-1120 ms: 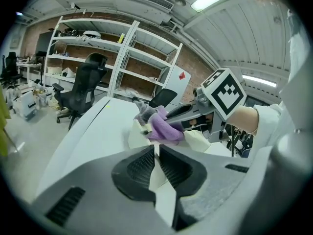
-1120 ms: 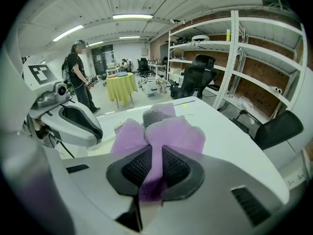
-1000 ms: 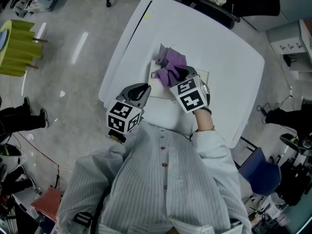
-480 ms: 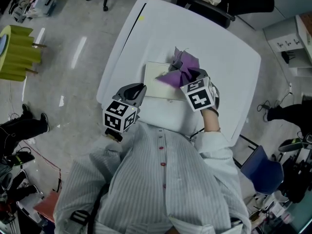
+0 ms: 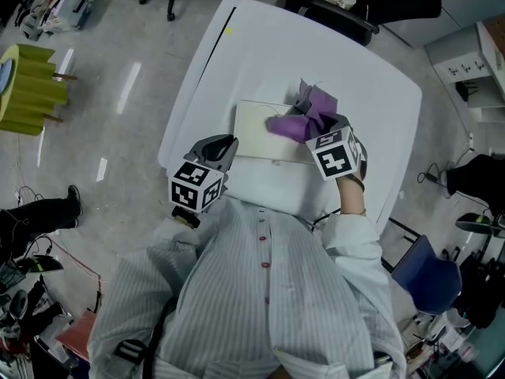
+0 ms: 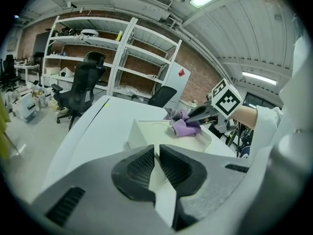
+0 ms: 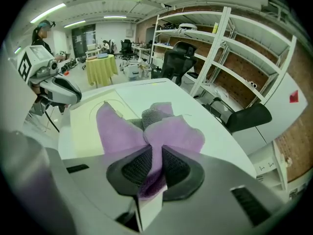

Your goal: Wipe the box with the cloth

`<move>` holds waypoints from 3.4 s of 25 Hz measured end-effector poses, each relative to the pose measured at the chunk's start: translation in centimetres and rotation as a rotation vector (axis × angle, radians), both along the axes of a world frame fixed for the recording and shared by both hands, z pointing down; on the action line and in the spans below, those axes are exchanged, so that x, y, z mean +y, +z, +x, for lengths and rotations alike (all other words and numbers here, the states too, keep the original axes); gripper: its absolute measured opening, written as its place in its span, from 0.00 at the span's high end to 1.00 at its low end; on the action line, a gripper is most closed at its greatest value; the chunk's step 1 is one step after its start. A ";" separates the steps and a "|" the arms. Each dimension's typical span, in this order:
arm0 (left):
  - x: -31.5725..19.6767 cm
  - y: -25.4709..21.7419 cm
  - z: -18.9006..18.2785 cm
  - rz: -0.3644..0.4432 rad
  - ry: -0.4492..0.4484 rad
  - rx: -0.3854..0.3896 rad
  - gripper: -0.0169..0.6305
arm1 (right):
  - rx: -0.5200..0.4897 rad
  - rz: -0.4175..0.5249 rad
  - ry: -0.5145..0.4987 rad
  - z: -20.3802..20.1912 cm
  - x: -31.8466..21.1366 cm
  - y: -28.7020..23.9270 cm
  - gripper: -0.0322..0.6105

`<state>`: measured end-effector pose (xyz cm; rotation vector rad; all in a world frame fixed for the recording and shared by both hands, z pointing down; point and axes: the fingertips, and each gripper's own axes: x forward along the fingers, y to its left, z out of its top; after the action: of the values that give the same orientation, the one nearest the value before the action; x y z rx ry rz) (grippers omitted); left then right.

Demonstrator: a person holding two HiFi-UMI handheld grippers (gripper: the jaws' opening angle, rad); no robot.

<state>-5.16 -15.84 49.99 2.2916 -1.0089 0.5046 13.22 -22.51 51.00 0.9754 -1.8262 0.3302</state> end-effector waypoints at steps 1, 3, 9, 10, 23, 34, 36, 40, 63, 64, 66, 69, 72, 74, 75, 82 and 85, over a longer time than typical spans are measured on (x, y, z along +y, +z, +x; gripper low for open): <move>0.0 0.0 0.0 0.000 -0.001 0.001 0.95 | -0.002 0.001 0.004 0.0 0.0 0.0 0.86; 0.0 -0.1 -0.1 0.001 -0.004 0.005 0.95 | -0.007 0.002 0.013 0.0 0.0 -0.1 0.86; 0.2 -0.3 -0.1 0.000 -0.014 0.017 0.95 | 0.014 0.029 -0.014 -1.6 0.4 -1.7 0.86; 0.3 -0.3 -0.1 0.000 -0.015 0.019 0.95 | -0.005 0.040 -0.021 -2.3 0.4 -2.3 0.86; 0.6 -0.3 -0.2 -0.014 -0.040 0.033 0.95 | -0.352 0.000 -0.251 -16.7 2.6 -5.6 0.86; 0.5 -0.3 -0.5 -0.012 -0.047 0.056 0.95 | -0.519 -0.276 -0.183 -19.4 4.0 -1.8 0.86; 0.5 -0.3 -0.5 -0.011 -0.047 0.056 0.95 | -0.527 -0.301 -0.169 -19.3 3.9 -1.8 0.86; 0.7 -0.2 -0.4 -0.009 -0.041 0.052 0.95 | -0.483 -0.295 -0.174 -18.6 4.6 -1.5 0.87; 1.0 -0.3 -0.5 -0.003 -0.030 0.043 0.95 | -0.221 -0.224 0.003 -3.3 6.3 -0.5 0.87; 1.0 -0.2 -0.4 -0.004 -0.028 0.043 0.95 | -0.217 -0.222 0.014 -2.8 6.3 -0.6 0.87; 1.0 -0.2 -0.4 -0.005 -0.025 0.042 0.95 | -0.217 -0.218 0.032 -2.1 6.3 -0.7 0.87; 1.1 -0.3 -0.3 -0.005 -0.023 0.044 0.95 | -0.211 -0.208 0.048 -1.5 6.4 -0.9 0.87; 0.9 -0.3 -0.3 -0.005 -0.026 0.046 0.95 | -0.218 -0.201 0.063 -1.2 6.2 -0.9 0.87; 0.8 -0.2 -0.2 -0.006 -0.027 0.049 0.95 | -0.220 -0.197 0.071 -1.0 6.2 -1.0 0.87; 0.8 -0.2 -0.1 -0.007 -0.029 0.052 0.95 | -0.222 -0.194 0.073 -1.0 6.1 -1.0 0.87; 0.8 -0.1 -0.3 -0.017 -0.038 0.078 0.95 | -0.377 -0.176 0.035 -5.3 6.7 -3.8 0.87; 0.9 -0.3 -0.3 -0.017 -0.039 0.082 0.95 | -0.509 -0.186 -0.020 -9.2 7.2 -5.9 0.87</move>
<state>-5.51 -14.98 49.73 2.2544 -1.0031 0.3979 3.98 -15.33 45.07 0.7872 -2.2090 0.7776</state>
